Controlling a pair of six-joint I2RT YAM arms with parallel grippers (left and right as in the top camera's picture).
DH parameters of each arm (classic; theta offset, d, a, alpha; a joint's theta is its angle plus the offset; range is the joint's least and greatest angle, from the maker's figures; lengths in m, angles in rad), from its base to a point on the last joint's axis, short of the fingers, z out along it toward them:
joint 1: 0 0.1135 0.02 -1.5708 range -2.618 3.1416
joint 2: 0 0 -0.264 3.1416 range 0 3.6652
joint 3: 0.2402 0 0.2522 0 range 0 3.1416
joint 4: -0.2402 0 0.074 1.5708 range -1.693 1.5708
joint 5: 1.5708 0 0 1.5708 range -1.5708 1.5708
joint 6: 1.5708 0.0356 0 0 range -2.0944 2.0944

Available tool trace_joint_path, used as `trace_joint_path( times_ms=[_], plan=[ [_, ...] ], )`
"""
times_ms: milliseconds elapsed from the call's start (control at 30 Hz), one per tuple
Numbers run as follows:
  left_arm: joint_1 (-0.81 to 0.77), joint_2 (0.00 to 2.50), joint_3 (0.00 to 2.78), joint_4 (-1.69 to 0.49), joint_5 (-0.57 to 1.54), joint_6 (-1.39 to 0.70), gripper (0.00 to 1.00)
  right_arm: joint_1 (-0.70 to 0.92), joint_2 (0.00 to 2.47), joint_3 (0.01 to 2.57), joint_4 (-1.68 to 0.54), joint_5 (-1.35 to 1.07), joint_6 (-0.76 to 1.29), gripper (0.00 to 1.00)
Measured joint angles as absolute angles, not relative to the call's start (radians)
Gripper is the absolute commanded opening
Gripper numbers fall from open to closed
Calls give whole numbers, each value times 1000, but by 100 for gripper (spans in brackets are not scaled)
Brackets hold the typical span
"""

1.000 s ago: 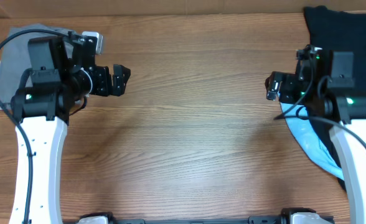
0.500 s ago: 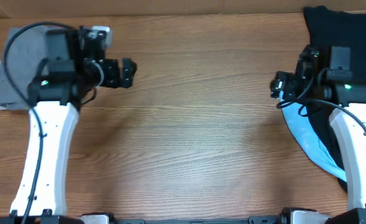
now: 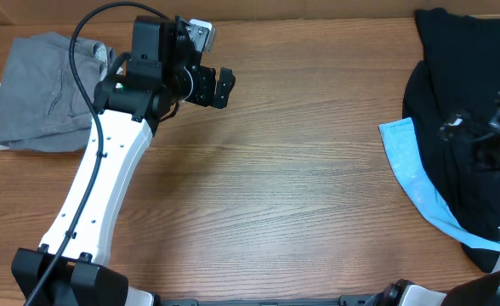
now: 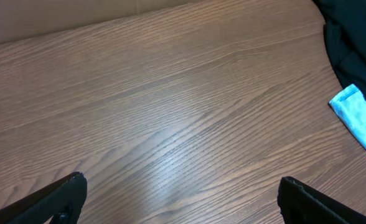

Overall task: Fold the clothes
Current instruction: 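Raise both arms and move the right gripper over the black T-shirt, then grasp the black T-shirt with the right gripper and drag it leftward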

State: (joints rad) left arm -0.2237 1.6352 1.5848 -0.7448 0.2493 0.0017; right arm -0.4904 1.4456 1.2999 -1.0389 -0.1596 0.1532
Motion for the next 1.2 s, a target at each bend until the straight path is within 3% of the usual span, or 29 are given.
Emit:
trace_joint_path(
  times_ms=[533, 1200],
  plan=[
    [-224, 1639, 1585, -732, 249, 2, 100, -566, 1513, 1300, -958, -108, 101, 99],
    [-224, 1706, 1585, -737, 236, 1, 100, -811, 1779, 1302, -751, 23, 217, 98]
  ],
)
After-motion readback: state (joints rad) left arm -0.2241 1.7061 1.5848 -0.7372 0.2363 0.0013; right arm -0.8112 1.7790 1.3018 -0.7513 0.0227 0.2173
